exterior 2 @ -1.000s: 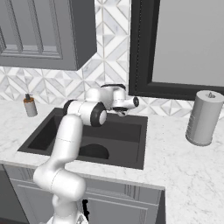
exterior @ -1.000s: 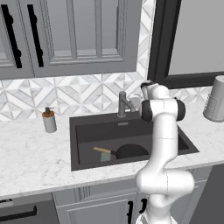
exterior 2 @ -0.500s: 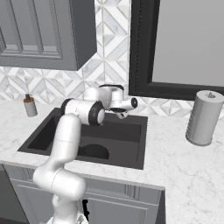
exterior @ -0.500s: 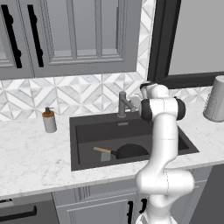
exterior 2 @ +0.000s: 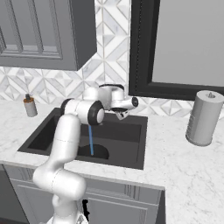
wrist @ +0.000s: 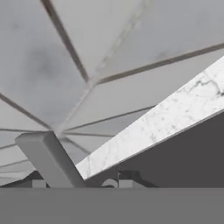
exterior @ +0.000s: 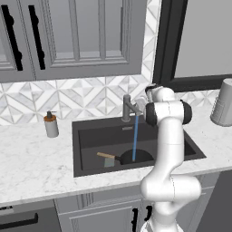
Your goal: Pick the pan and sponge and place them into the sink. Then turn on the water.
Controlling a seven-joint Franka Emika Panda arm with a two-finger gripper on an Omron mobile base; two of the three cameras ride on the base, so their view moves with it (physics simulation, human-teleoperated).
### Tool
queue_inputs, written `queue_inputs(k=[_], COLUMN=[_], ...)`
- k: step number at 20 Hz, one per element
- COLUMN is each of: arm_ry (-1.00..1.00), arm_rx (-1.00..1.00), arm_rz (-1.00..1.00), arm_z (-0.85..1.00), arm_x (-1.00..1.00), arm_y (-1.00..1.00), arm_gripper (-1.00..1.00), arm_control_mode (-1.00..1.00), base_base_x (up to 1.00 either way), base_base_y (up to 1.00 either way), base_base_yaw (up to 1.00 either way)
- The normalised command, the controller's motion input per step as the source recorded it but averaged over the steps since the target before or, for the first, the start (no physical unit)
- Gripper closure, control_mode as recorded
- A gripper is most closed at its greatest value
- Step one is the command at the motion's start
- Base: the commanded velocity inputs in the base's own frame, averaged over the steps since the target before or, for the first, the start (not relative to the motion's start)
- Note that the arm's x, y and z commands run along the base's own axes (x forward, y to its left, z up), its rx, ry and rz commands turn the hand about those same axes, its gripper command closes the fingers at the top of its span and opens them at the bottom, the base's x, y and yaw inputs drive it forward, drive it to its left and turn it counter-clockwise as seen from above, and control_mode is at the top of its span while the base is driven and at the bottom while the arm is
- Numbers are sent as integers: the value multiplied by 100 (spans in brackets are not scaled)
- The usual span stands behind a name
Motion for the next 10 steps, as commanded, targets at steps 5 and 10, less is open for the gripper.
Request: queue_inputs(k=[5,10], arm_ry=[10,0], arm_rx=[1,0], arm_rz=[-7,0], arm_z=[-25,0], arm_x=[11,0], arm_y=[-19,0], arm_gripper=[100,100], arm_control_mode=[-100,-100], base_base_x=[0,0], base_base_y=[0,0], base_base_yaw=[0,0])
